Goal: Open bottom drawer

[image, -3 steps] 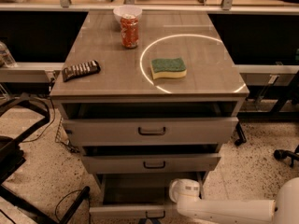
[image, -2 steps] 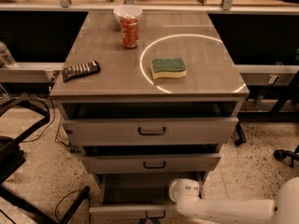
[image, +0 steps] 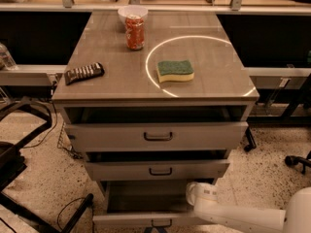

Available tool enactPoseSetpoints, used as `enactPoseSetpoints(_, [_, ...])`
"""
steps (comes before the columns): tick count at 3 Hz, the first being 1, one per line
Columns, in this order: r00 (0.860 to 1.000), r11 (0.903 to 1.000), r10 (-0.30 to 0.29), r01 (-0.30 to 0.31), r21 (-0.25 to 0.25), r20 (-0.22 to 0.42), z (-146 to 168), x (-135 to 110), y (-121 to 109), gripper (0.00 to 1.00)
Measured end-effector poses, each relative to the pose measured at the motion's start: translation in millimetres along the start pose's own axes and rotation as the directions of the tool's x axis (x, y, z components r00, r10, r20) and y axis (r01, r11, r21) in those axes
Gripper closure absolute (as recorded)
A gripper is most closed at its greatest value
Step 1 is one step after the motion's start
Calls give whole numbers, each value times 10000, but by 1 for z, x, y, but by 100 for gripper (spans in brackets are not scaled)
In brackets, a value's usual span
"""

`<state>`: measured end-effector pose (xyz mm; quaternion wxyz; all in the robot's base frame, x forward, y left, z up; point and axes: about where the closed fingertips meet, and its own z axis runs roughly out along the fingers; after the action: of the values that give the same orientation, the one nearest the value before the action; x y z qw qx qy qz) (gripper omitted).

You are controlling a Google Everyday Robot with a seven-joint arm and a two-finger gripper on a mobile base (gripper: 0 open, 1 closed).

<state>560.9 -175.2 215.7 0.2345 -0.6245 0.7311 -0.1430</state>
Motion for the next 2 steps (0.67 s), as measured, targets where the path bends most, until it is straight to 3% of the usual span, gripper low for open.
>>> enactPoseSetpoints(1, [9996,9997,207,-209,-134,-168,11,15,0,100])
enactPoseSetpoints(2, [9986,9975,313,-339,-621,-423,24,28,7,100])
